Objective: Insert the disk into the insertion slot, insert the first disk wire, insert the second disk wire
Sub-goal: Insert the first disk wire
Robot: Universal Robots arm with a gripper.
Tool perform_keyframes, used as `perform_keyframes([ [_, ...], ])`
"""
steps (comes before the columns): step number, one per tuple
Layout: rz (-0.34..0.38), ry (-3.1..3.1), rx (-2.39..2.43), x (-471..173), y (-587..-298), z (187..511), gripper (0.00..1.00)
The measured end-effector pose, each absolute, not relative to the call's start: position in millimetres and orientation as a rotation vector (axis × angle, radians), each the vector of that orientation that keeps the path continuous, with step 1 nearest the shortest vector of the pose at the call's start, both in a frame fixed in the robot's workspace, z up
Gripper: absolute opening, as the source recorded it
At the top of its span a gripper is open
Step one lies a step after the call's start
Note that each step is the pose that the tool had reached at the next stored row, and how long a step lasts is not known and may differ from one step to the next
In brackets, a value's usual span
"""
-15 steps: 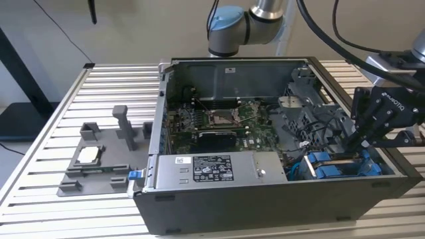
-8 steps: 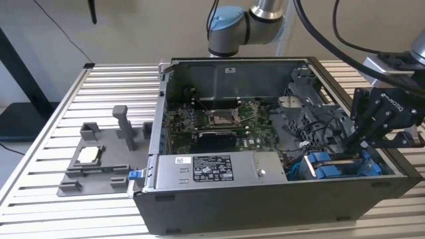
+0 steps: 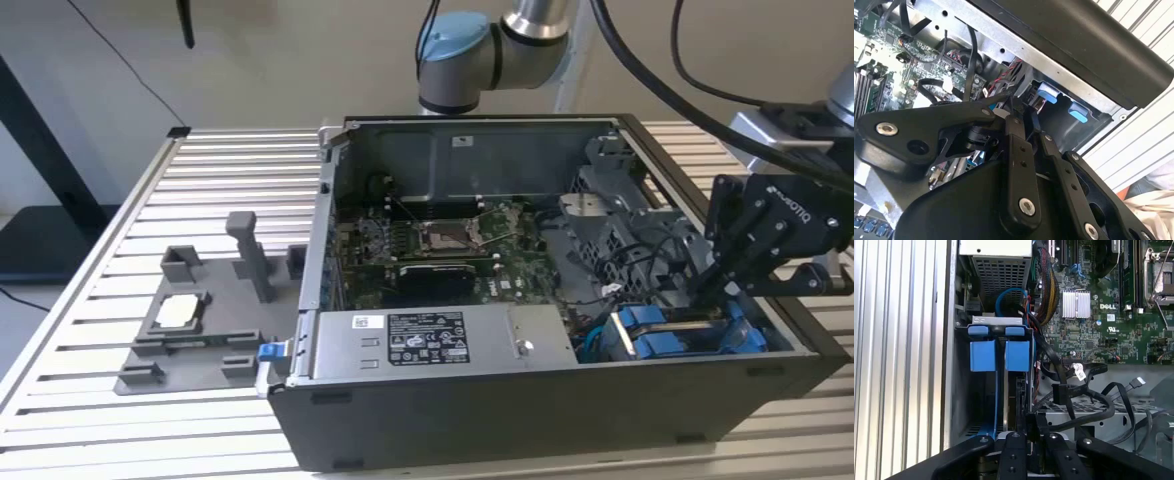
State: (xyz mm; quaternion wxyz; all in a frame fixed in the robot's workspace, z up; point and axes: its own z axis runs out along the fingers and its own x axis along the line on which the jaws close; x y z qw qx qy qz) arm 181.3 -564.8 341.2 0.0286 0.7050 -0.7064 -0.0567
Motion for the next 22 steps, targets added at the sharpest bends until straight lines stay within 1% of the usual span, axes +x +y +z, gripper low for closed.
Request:
perform_keyframes([
  [22,-0.167,-2.205,2.15,180.8,-567.6,337.6,0.19],
])
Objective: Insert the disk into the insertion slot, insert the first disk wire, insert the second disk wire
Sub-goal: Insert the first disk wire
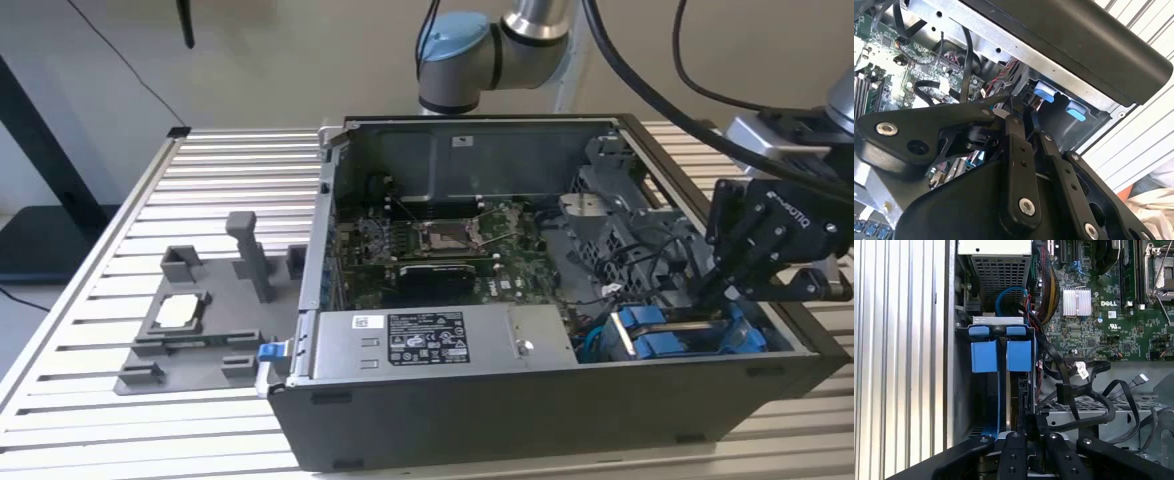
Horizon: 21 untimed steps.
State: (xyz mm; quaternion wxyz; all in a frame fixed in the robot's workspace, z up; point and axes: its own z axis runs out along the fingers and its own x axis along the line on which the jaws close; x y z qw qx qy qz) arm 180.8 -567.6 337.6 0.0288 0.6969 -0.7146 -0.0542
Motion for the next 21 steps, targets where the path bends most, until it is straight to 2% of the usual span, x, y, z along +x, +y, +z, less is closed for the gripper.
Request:
perform_keyframes([
  [11,-0.161,-2.204,2.147,181,-568,332,0.19],
  [12,-0.162,-2.204,2.147,181,-568,332,0.2],
  [13,-0.162,-2.204,2.147,181,-568,332,0.26],
  [15,-0.161,-2.204,2.146,181,-568,332,0.26],
  [16,-0.16,-2.204,2.146,181,-568,333,0.33],
  [21,-0.159,-2.202,2.144,181,-568,345,0.33],
])
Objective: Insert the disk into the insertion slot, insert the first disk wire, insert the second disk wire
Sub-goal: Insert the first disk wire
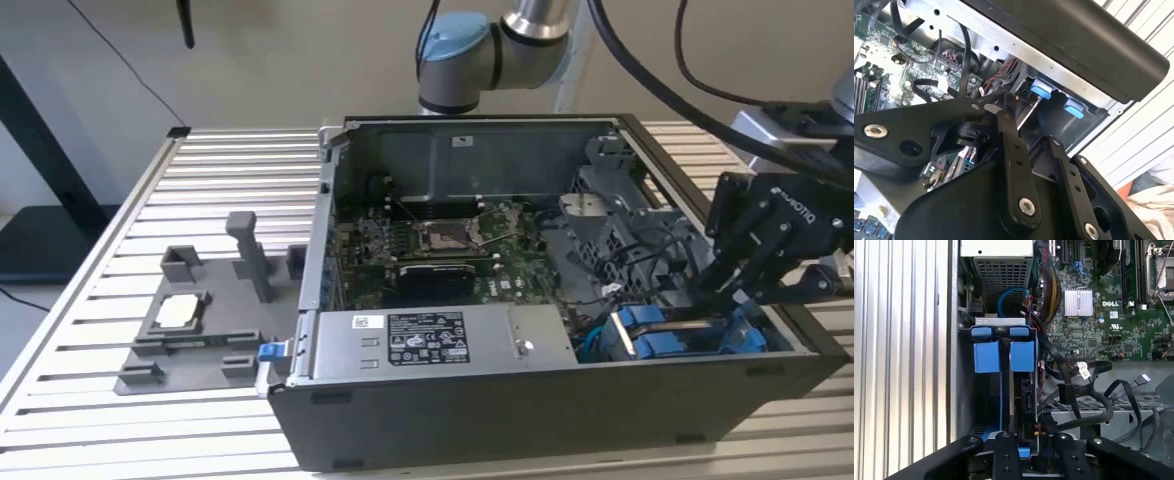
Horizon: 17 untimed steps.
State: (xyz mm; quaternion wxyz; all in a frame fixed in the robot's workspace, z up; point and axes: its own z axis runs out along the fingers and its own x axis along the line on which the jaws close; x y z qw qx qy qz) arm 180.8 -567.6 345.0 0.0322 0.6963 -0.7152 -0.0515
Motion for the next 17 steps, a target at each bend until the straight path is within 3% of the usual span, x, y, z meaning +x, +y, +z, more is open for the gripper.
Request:
perform_keyframes([
  [10,-0.157,-2.202,2.144,180.7,-567.5,349.8,0.33],
  [17,-0.112,-2.226,2.169,179.2,-567.5,355.3,0.33],
])
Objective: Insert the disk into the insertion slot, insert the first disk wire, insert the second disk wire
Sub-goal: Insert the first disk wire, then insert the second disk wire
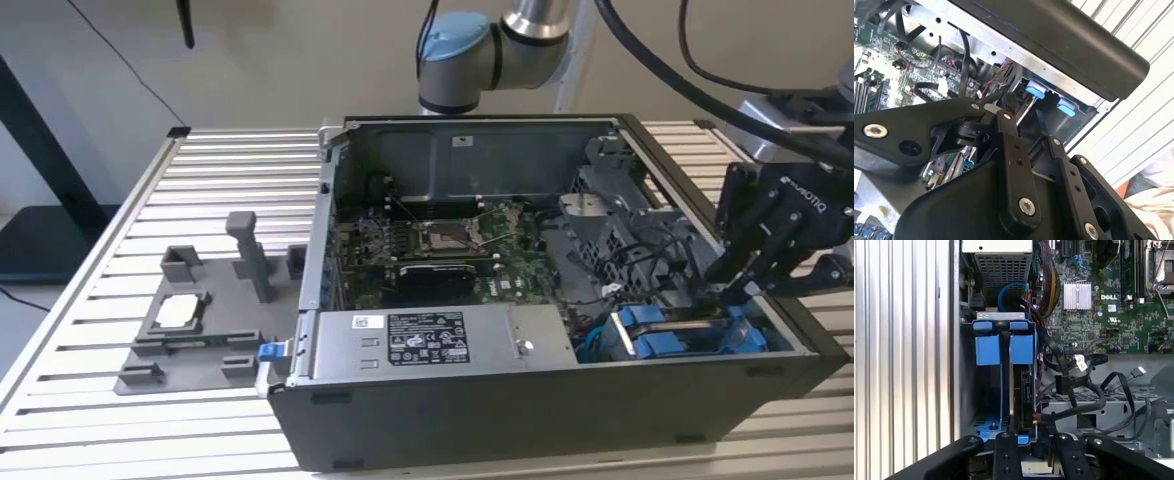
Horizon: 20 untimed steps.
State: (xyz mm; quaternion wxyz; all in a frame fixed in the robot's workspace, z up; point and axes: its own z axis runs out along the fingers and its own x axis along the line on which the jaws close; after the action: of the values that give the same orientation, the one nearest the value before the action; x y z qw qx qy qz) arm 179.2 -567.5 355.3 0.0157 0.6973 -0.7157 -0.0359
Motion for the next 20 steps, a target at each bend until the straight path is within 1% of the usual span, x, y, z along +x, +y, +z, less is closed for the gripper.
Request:
perform_keyframes([
  [7,-0.095,-2.234,2.177,176,-567,367,0.33],
  [14,-0.072,-2.246,2.189,171,-562,370,0.33],
  [20,-0.067,-2.248,2.191,167,-556,373,0.33],
])
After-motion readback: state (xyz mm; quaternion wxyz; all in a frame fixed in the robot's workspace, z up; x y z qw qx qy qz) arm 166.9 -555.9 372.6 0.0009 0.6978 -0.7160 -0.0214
